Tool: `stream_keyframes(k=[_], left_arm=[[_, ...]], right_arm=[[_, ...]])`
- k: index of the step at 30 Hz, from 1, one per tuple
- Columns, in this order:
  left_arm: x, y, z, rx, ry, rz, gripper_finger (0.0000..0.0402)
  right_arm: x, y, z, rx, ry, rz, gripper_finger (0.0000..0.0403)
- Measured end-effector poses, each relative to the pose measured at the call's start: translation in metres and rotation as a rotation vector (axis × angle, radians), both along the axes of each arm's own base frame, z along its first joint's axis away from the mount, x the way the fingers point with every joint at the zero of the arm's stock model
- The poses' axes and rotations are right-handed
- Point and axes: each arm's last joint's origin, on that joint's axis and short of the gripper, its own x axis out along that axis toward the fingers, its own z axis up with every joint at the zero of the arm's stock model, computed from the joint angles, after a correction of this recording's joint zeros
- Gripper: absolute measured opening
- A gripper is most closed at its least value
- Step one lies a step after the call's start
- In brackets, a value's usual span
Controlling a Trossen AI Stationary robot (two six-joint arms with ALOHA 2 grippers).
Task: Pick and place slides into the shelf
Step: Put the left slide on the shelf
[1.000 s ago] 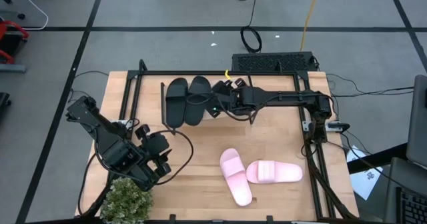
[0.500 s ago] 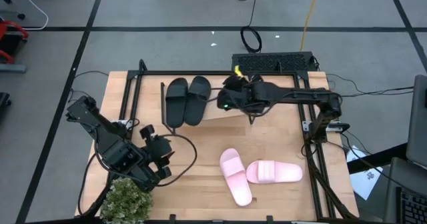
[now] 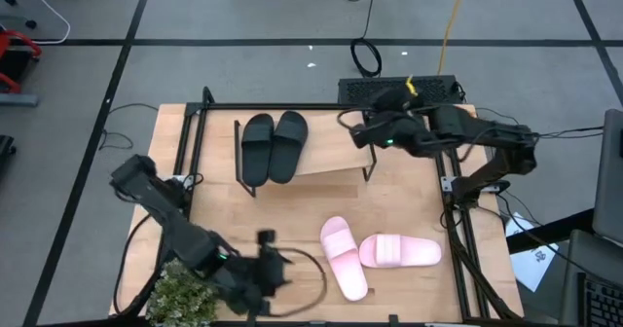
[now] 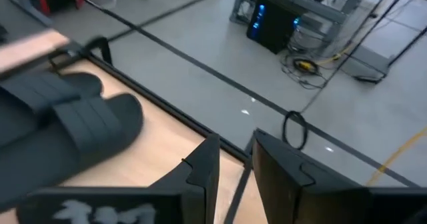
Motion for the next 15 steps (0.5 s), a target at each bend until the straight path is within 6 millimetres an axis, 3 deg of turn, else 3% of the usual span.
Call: stream_keyframes(k=[6,15], left_arm=[[0.051,-0.016,-0.039,-0.057,-0.051,-0.104,0.0186],[0.102,-0.008,-0.095,-0.057,-0.058,-0.089,0.0186]], right_arm=[[-0.008,0.009,0.009,0.005,-0.054,0.037,0.0079],[-0.007,0.026,0.008,0.004,-0.043,0.110,0.0079]])
